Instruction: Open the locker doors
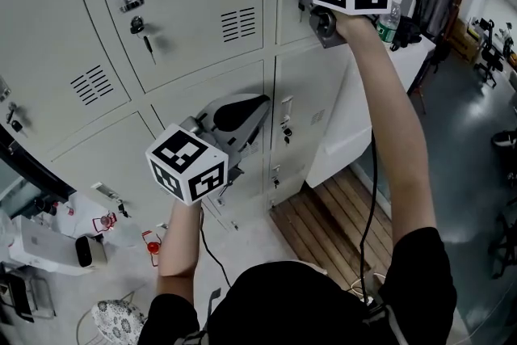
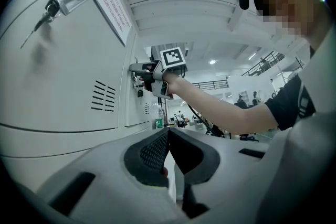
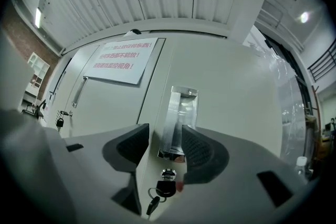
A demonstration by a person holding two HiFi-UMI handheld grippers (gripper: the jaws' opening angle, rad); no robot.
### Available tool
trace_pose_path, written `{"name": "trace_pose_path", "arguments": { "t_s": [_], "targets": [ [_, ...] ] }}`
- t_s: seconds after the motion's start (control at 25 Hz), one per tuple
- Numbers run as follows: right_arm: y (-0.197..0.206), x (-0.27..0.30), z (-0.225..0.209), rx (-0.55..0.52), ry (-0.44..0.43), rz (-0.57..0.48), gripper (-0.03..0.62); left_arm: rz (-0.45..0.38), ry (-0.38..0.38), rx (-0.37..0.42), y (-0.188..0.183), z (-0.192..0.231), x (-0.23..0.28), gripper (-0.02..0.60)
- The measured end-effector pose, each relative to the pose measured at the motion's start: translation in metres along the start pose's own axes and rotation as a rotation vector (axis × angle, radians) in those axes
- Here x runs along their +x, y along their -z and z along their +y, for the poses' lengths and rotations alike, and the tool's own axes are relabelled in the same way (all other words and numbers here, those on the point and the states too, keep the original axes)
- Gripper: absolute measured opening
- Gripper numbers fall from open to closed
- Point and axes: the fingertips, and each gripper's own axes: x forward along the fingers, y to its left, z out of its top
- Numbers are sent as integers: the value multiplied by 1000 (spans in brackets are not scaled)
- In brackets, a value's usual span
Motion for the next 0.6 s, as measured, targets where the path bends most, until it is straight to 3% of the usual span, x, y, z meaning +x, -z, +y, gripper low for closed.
{"name": "trace_pose_path", "arguments": {
  "t_s": [0.2,0.36,0.6],
  "targets": [
    [2,4,2,-11,19,9,188,-4,-8,-6,2,1,-5,17],
    [0,3,2,-25,56,10,142,-8,-13,-8,2,-1,-10,17],
    [0,-3,2,-20,67,5,137,-10,-13,-11,2,-4,-12,17]
  ]
}}
